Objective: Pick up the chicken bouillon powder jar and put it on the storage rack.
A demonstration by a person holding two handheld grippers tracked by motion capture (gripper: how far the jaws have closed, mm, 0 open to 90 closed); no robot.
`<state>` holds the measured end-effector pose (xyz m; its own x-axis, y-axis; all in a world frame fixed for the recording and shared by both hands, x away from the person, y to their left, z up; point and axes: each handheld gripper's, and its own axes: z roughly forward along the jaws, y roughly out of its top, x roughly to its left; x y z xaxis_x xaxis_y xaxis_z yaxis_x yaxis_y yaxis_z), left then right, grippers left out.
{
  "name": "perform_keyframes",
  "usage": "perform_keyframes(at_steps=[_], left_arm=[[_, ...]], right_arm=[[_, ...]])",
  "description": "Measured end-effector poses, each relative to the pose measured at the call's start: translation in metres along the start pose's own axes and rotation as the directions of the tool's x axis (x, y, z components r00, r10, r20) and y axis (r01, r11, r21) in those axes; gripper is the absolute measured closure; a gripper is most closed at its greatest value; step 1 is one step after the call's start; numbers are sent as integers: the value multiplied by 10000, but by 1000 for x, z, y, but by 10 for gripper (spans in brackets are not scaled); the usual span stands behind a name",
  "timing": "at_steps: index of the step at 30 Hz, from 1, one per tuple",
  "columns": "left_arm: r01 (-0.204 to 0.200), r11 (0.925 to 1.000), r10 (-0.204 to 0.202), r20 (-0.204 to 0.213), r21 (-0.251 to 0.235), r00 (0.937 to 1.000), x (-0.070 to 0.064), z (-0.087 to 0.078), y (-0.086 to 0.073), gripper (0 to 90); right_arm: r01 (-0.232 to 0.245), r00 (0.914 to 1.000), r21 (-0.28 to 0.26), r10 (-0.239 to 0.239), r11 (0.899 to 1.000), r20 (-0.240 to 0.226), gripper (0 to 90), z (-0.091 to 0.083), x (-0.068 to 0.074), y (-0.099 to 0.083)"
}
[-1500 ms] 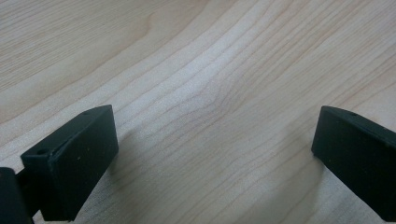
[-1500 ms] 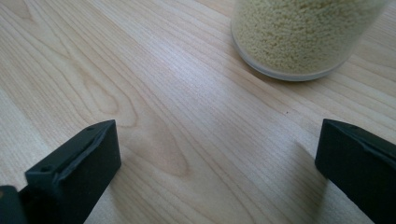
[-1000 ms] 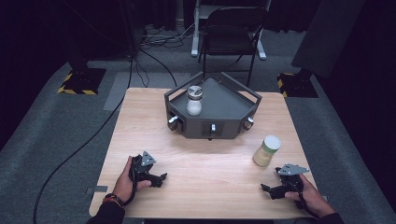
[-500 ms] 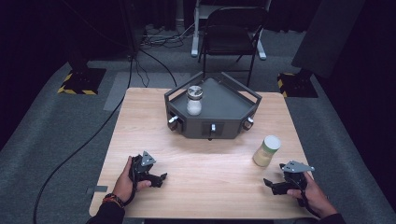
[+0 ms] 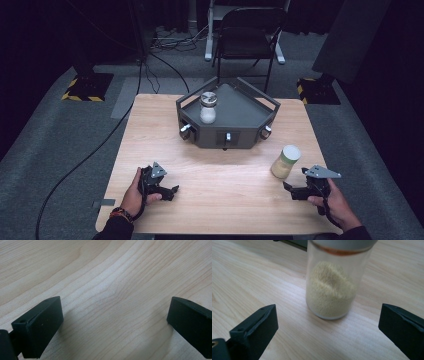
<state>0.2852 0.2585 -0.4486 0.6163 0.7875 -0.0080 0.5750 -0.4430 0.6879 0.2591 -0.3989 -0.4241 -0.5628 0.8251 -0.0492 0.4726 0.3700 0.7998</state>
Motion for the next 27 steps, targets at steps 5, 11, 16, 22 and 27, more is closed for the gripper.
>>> perform_keyframes(at_steps=[5,11,16,22,27], left_arm=[[4,10000,-4,5,-12,10000,0,0,0,0],[1,10000,-1,4,-10,10000,0,0,0,0],[3,10000,-3,4,-12,10000,0,0,0,0],[-9,10000,9,7,0,10000,0,0,0,0],[3,10000,-3,8,-10,10000,0,0,0,0]], right_arm=[[-197,9998,-226,199,9995,51,23,2,-1,5],[-252,9996,-272,255,9993,110,28,6,-1,9],[-309,9994,-399,316,9987,169,29,12,-1,13],[-429,9986,-531,444,9977,274,42,19,0,15],[-912,9951,-797,938,9926,300,63,26,1,14]])
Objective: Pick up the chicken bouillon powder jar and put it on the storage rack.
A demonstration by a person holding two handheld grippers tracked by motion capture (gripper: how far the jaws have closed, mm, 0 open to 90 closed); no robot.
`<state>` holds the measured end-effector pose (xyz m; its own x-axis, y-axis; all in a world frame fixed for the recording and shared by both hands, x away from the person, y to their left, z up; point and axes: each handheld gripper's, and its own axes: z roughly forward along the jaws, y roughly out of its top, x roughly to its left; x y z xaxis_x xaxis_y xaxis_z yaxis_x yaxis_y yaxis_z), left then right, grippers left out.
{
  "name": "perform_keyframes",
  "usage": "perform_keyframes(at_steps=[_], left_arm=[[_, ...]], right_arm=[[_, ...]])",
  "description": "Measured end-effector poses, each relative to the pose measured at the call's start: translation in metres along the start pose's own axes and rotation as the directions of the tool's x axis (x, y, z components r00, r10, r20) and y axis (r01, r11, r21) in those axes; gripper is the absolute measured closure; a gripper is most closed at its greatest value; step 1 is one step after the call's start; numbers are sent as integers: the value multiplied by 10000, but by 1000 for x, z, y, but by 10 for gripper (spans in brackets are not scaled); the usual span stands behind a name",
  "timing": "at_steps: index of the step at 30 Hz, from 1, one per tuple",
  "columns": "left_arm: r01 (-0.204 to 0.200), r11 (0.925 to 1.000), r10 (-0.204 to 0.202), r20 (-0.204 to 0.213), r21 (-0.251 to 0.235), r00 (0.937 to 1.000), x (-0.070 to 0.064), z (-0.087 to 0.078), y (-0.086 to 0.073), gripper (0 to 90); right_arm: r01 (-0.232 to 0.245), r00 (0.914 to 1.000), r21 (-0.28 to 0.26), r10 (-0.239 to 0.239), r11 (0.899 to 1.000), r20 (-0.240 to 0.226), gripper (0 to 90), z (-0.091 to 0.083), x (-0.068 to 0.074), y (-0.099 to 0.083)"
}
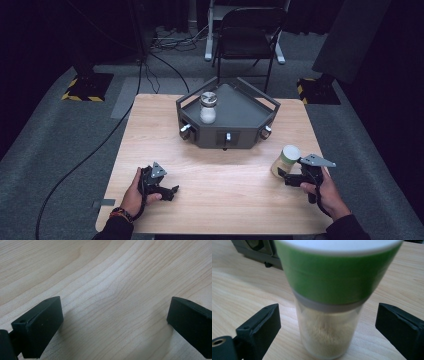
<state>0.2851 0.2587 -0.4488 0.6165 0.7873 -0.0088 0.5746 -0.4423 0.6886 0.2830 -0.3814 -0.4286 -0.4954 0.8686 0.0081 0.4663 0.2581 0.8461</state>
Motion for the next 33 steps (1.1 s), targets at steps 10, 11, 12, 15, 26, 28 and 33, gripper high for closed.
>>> perform_keyframes(at_steps=[10,11,12,15,26,28,33], left_arm=[[-10,10000,10,1,11,10000,0,0,0,0],[-12,10000,12,1,11,10000,0,0,0,0],[-12,10000,12,1,8,10000,0,0,0,0],[1,10000,-1,2,3,10000,0,0,0,0],[-7,10000,7,0,9,10000,0,0,0,0],[-1,10000,1,2,3,10000,0,0,0,0],[-15,10000,15,-4,10,10000,0,0,0,0]], right_arm=[[-862,9961,-510,872,9950,167,235,11,1,-2],[-876,9961,-524,877,9948,-1,278,11,-1,-2],[-810,9967,-557,811,9952,-17,299,12,0,-3],[-660,9977,-611,667,9959,96,310,12,3,-3],[-629,9969,-789,665,9949,431,319,13,10,-6],[-677,9958,-819,723,9943,556,320,14,12,-5],[-599,9957,-942,661,9938,642,321,12,17,-3]])
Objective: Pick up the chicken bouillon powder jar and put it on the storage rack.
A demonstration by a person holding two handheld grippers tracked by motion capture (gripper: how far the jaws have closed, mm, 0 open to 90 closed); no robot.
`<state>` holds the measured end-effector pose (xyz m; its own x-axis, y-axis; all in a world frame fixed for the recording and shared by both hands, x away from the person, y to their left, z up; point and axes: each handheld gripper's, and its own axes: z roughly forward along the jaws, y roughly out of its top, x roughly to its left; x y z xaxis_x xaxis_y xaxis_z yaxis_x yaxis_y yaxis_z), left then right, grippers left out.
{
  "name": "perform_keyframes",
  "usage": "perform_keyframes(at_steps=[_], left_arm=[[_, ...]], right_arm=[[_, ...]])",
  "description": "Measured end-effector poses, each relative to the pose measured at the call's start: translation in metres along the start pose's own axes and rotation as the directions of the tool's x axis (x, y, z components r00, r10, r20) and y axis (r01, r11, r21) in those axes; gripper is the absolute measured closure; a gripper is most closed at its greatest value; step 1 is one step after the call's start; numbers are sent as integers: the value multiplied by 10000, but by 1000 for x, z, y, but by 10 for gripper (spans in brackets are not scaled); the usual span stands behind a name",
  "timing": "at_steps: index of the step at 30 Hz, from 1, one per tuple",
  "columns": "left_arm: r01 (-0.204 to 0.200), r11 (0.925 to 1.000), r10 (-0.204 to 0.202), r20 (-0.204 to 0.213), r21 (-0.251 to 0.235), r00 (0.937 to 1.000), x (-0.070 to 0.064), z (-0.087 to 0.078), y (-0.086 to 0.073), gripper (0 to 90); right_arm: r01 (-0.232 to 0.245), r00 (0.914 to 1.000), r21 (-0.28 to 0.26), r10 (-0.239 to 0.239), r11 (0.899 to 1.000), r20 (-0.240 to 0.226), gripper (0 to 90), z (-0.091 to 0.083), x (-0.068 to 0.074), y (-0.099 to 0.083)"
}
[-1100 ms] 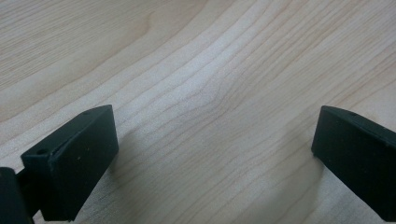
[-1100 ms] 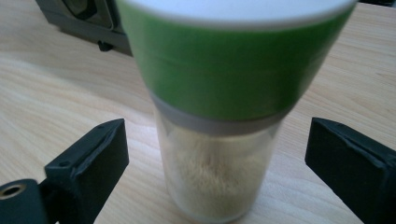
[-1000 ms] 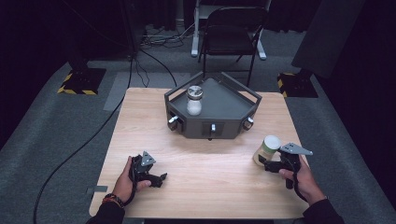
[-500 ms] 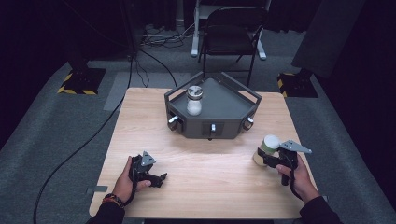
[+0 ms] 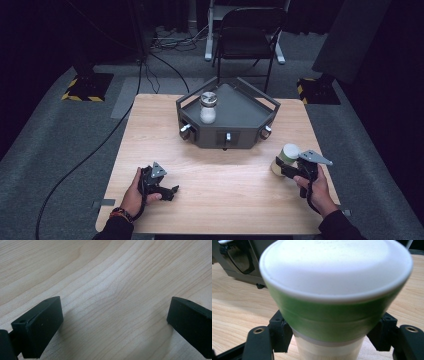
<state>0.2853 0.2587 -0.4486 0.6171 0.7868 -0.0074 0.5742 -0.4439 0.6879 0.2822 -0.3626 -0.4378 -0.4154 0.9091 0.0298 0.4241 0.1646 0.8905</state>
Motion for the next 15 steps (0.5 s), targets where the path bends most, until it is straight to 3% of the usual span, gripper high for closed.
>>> perform_keyframes(at_steps=[9,15], left_arm=[[7,10000,-7,3,-2,10000,0,0,0,0],[13,10000,-13,4,-7,10000,0,0,0,0]], right_arm=[[234,9997,-505,-232,9984,34,322,-9,12,11],[307,9993,-648,-319,9974,-181,323,-11,19,23]])
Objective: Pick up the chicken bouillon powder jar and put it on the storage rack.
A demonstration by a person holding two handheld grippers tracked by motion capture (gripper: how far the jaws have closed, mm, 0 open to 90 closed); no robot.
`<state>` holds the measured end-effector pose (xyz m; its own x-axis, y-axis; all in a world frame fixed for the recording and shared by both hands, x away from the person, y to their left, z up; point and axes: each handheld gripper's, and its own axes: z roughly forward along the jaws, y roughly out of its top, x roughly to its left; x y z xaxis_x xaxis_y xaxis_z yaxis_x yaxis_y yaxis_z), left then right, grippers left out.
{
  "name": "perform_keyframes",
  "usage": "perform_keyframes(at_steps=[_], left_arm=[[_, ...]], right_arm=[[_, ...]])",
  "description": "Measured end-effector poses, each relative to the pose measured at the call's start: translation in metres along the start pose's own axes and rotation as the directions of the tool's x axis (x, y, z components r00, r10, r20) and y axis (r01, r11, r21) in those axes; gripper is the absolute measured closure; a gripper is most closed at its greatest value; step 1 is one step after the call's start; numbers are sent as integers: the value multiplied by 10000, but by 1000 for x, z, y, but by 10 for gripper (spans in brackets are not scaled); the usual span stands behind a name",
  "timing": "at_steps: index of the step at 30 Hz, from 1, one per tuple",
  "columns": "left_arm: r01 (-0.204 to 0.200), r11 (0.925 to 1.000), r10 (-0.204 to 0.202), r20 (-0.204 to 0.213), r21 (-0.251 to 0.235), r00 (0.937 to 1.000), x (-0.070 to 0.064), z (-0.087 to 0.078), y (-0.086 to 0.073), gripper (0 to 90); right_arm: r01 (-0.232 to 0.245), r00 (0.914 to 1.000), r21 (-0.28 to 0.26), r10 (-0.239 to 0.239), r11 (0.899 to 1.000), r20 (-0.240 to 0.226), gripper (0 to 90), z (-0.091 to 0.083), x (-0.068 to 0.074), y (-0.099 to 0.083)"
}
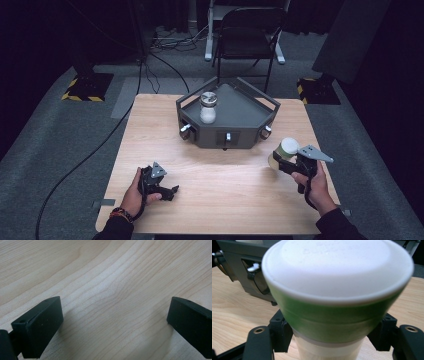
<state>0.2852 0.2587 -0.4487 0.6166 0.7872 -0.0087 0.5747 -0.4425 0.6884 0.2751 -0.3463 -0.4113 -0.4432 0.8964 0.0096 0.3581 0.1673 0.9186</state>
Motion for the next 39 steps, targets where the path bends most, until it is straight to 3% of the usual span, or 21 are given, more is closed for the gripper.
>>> perform_keyframes(at_steps=[9,21,39], left_arm=[[-8,10000,8,-1,6,10000,0,0,0,0],[4,10000,-4,-1,-2,10000,0,0,0,0],[-7,10000,7,0,8,10000,0,0,0,0]], right_arm=[[-5,10000,-290,4,9996,-26,324,-2,7,16],[204,9997,-723,-194,9972,142,325,-2,18,52],[610,9978,-1172,-576,9912,322,327,22,35,106]])
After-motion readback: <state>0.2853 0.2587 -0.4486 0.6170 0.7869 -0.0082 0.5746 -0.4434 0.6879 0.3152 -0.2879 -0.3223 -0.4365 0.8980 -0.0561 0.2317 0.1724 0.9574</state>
